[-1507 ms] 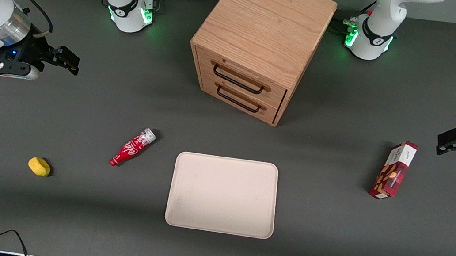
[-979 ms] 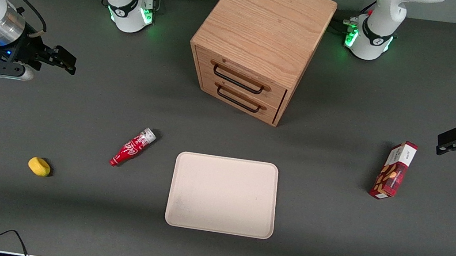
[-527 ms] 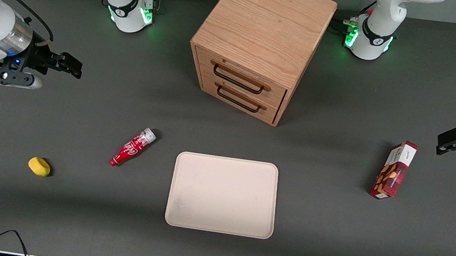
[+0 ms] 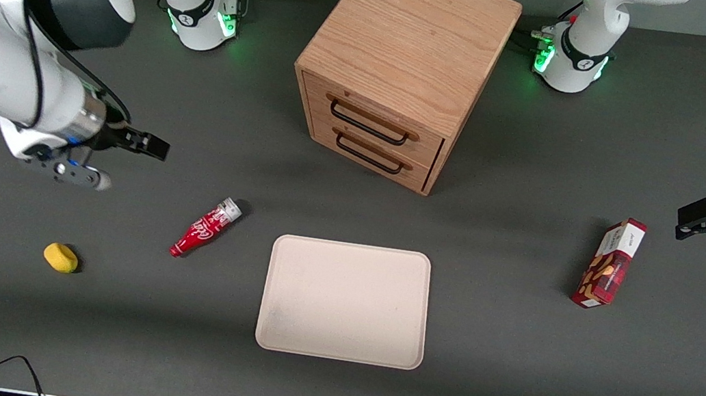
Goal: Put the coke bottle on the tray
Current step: 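Move the open right gripper down over the red Coca-Cola bottle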
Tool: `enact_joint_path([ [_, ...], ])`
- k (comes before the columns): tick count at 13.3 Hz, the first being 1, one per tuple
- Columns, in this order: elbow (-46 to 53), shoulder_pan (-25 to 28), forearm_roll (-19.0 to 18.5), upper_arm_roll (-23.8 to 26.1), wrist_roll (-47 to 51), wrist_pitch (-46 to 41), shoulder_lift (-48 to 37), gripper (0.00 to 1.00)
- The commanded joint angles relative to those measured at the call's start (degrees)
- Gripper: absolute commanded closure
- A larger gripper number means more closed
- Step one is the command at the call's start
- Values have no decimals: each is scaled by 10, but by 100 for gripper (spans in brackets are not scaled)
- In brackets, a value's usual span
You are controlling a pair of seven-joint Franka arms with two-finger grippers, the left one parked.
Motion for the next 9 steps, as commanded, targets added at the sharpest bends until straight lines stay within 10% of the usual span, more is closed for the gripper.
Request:
enact_joint_path([
  [1,42,28,0,1,57,17,66,0],
  [9,-72,55,-34,1,212,214,118,0],
])
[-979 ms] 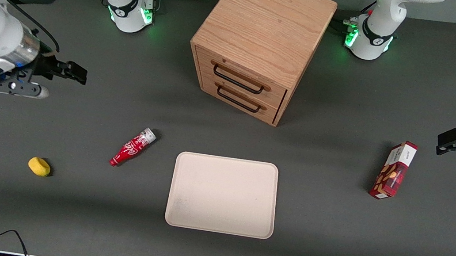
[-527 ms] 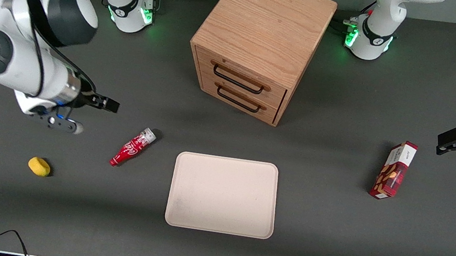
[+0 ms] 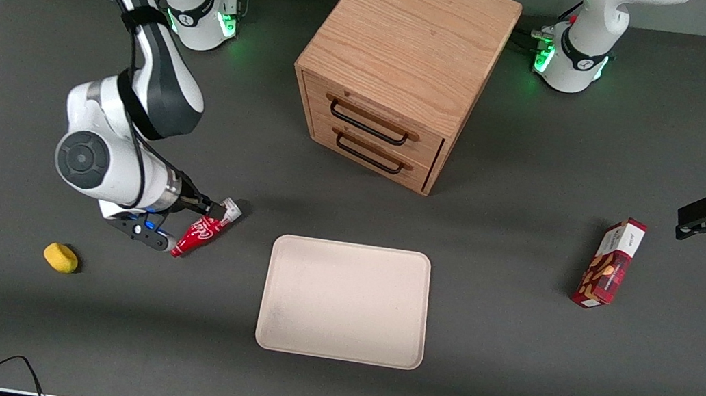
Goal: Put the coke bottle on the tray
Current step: 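Close the right gripper around the bottle's body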
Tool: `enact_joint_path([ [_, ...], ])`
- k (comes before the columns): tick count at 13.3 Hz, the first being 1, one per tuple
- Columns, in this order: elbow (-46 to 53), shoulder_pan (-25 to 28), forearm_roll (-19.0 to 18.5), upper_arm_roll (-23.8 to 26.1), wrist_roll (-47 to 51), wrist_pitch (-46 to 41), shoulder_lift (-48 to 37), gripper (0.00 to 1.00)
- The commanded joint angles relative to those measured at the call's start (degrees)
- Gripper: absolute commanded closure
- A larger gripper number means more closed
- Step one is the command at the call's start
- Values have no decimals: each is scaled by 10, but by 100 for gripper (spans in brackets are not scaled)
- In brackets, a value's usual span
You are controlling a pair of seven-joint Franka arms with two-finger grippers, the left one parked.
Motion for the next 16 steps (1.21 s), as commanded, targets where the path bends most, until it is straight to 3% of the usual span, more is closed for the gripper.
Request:
enact_joint_path([
  [1,-46,17,-28,-1,87,58,-3,0],
  [10,-162,-16,-43,-10,222,215,-6,0],
  [16,-188,-19,-65,-12,266,254,3,0],
])
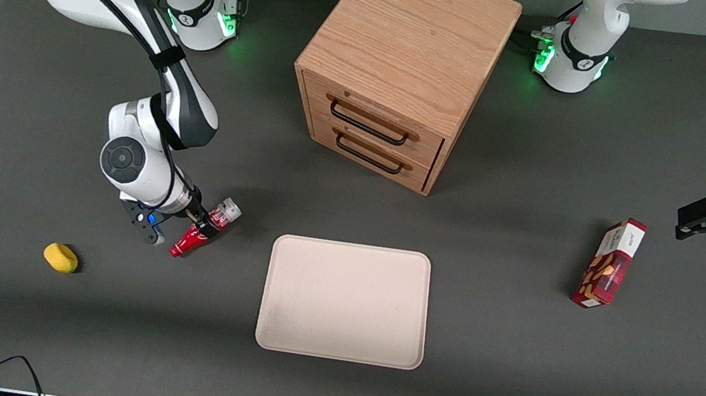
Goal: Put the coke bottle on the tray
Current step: 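Close the right gripper around the bottle's body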
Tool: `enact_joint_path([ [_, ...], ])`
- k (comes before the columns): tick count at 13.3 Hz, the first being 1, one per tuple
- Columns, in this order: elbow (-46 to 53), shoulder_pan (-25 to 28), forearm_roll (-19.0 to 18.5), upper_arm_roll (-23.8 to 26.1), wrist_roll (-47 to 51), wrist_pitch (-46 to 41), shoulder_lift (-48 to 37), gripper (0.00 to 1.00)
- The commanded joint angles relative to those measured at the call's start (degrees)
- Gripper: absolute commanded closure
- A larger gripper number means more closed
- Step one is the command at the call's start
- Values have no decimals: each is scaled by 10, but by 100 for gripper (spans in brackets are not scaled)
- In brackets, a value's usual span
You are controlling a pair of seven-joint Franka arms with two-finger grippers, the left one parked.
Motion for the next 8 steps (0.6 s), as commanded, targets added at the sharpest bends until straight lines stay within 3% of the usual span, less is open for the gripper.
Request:
enact_joint_path([
  [1,-21,0,-17,0,25,23,1,0],
  [4,-21,0,-52,1,64,33,15,0],
  [8,-14,-1,-57,0,80,54,34,1],
])
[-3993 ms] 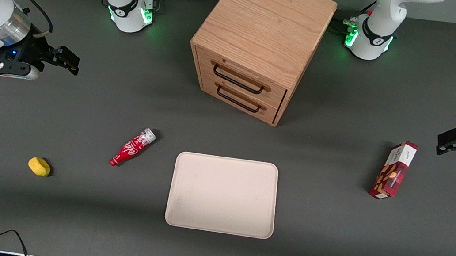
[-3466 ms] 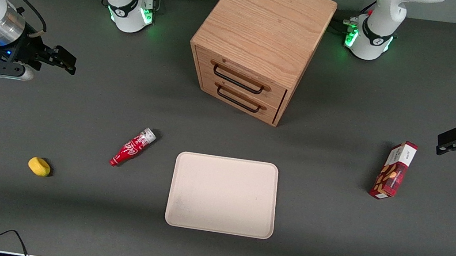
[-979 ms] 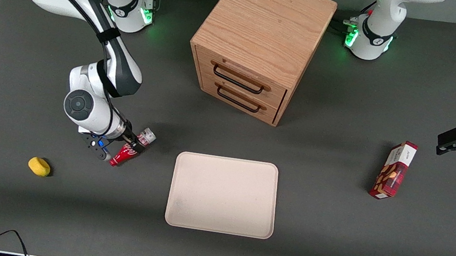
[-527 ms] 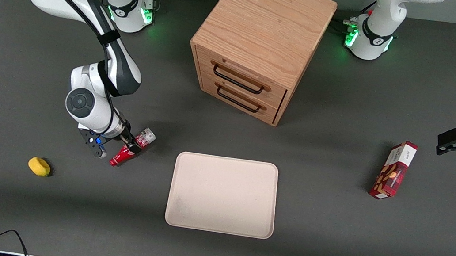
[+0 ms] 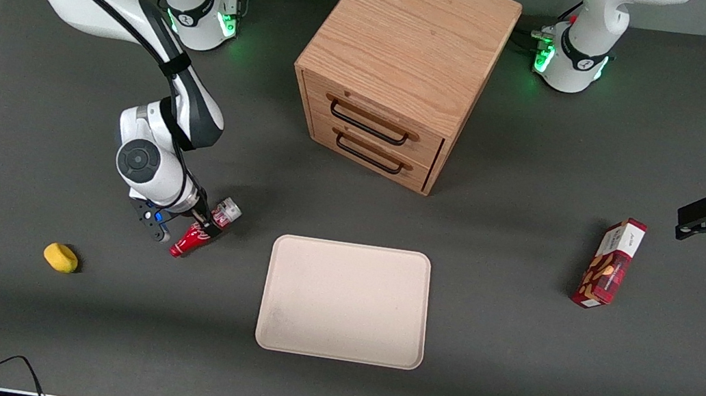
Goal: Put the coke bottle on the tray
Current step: 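Close the right gripper around the bottle's body, then lift the bottle and tilt it upright with the right gripper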
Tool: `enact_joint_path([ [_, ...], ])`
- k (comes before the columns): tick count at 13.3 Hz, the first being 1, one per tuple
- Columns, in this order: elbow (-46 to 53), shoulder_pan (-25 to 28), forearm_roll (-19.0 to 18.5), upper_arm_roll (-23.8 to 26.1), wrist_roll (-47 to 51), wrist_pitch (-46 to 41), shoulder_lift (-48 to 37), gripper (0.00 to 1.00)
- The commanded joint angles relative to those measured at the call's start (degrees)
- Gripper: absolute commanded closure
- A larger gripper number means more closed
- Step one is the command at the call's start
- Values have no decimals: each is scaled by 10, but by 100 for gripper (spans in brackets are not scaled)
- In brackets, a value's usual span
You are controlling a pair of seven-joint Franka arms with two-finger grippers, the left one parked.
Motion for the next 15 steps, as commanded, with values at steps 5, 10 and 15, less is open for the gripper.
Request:
enact_joint_path([
  [5,5,-1,-33,-6,42,29,22,81],
  [10,20,-3,-34,-6,37,11,7,100],
  [15,102,2,-32,12,-3,-171,-53,100],
])
